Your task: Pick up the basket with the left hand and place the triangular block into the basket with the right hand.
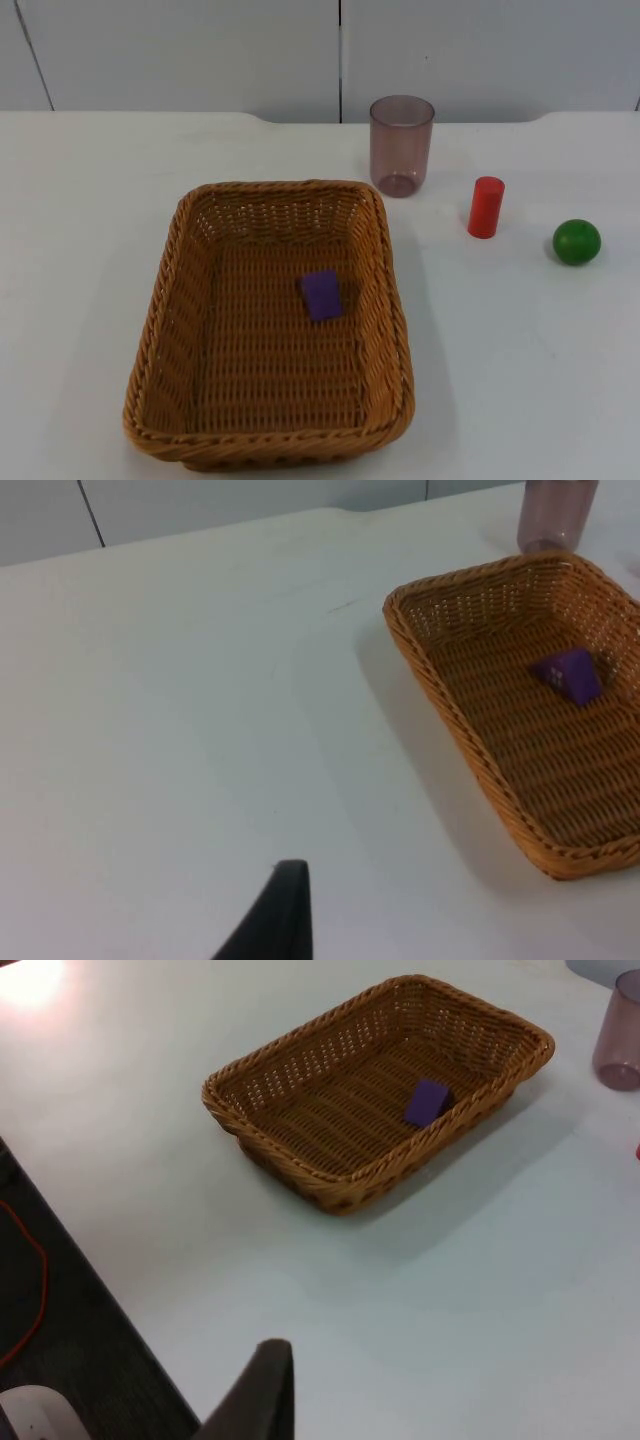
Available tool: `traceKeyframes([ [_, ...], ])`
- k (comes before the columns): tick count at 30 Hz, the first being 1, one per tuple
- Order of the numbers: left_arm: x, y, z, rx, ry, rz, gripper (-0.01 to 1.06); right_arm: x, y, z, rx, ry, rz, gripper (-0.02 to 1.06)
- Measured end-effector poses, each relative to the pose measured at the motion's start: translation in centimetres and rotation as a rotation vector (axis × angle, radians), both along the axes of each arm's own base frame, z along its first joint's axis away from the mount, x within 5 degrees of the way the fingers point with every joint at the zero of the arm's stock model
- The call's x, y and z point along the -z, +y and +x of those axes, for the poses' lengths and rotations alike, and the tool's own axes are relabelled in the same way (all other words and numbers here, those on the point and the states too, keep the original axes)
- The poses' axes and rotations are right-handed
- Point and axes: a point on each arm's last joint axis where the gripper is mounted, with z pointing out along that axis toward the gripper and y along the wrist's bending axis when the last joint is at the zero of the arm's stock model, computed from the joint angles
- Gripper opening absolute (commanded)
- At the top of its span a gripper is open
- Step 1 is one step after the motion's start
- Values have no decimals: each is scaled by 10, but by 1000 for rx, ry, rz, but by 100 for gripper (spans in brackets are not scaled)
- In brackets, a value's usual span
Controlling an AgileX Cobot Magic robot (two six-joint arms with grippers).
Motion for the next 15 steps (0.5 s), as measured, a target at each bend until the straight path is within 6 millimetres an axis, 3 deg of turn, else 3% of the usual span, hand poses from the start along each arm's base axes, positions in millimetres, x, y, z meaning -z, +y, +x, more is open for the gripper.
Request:
traceKeyframes([
  [15, 0, 0, 0, 0, 0, 0, 105, 0, 0, 0, 0, 0, 0, 105],
])
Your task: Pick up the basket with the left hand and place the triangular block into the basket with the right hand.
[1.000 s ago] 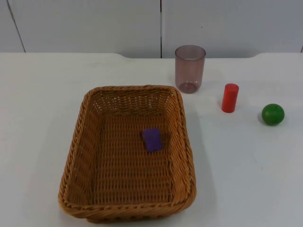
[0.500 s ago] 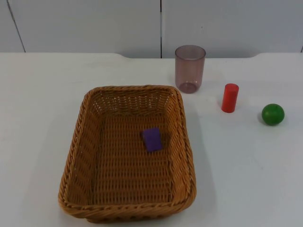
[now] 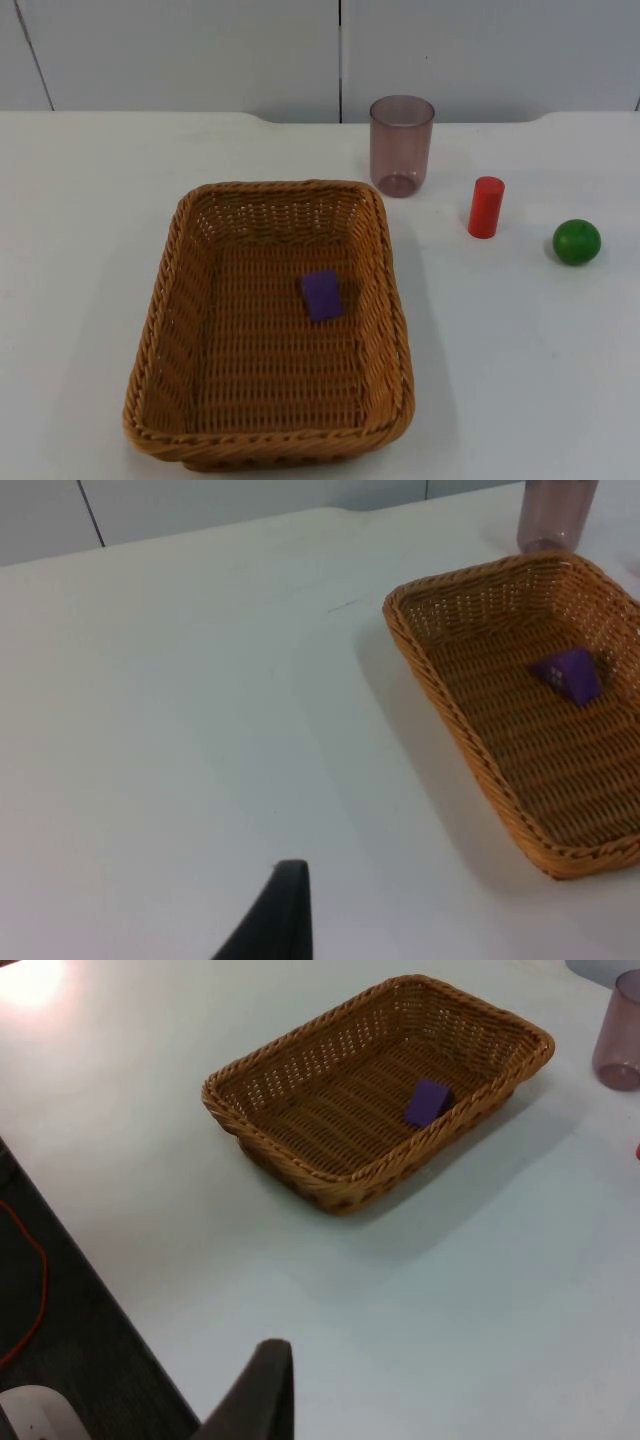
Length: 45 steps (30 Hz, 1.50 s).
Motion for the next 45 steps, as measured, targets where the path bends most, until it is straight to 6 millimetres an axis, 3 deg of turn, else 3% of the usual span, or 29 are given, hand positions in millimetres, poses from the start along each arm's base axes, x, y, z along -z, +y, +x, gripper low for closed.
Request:
traceKeyframes([
  [8, 0, 0, 0, 0, 0, 0, 105, 0, 0, 0, 5, 0, 0, 105],
  [13, 0, 0, 0, 0, 0, 0, 105, 0, 0, -1, 104, 0, 0, 105],
  [23, 0, 0, 0, 0, 0, 0, 105, 0, 1, -5, 536, 0, 0, 105],
  [28, 0, 0, 0, 0, 0, 0, 105, 0, 2, -6, 661, 0, 0, 105],
  [45, 0, 0, 0, -35, 0, 0, 105, 0, 2, -6, 735, 0, 0, 105],
])
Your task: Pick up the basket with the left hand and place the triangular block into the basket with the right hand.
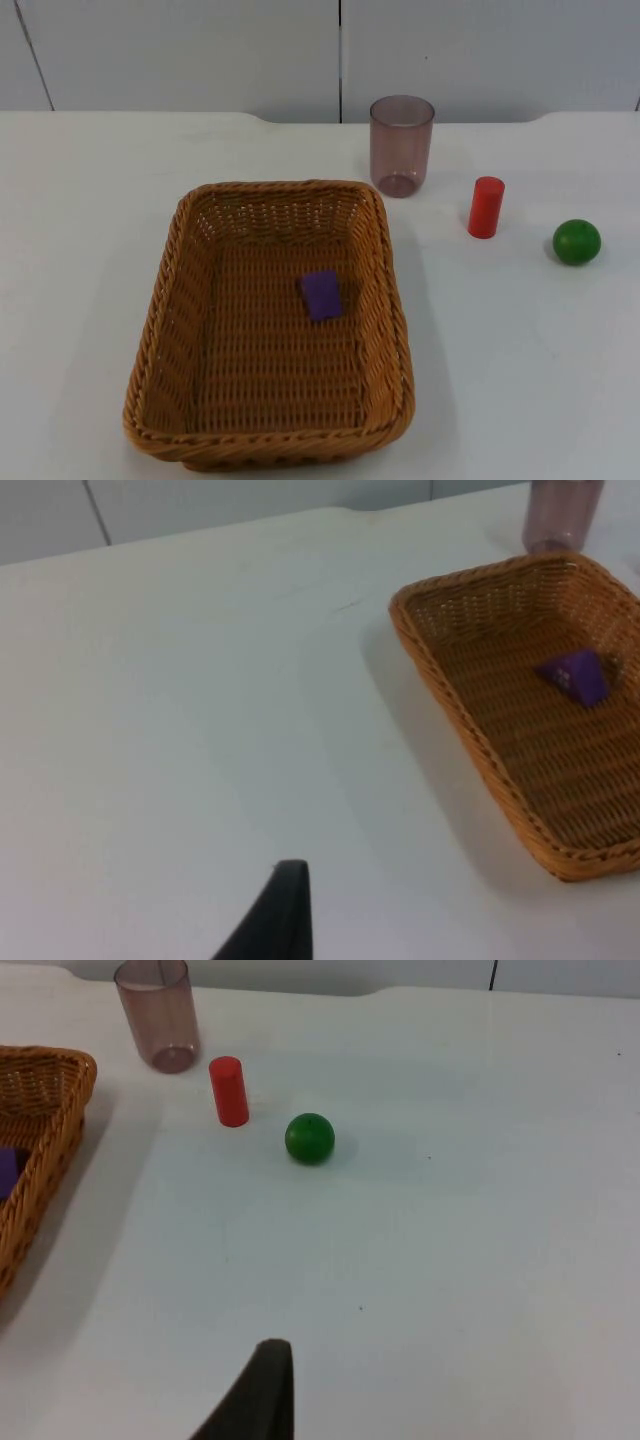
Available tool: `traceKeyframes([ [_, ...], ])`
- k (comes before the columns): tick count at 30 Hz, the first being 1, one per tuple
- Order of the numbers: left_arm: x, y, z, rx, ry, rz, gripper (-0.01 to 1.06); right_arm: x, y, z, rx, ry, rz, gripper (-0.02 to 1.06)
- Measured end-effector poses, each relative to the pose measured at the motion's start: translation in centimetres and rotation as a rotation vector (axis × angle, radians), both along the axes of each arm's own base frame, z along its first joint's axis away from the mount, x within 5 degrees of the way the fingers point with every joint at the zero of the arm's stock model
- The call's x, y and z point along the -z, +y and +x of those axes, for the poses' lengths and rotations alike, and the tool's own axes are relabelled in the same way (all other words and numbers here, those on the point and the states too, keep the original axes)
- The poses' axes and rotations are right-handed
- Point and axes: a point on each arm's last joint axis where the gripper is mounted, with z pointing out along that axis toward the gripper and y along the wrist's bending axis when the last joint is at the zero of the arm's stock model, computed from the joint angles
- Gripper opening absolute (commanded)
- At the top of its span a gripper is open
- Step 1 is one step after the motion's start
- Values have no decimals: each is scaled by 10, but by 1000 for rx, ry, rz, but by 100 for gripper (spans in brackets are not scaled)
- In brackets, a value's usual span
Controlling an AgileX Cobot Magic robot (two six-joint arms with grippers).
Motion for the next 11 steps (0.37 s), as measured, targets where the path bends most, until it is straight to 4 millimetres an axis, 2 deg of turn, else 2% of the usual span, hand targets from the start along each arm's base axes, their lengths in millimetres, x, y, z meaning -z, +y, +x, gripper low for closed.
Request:
traceKeyframes([
  [11, 0, -1, 0, -233, 0, 0, 105, 0, 0, 0, 0, 0, 0, 105],
])
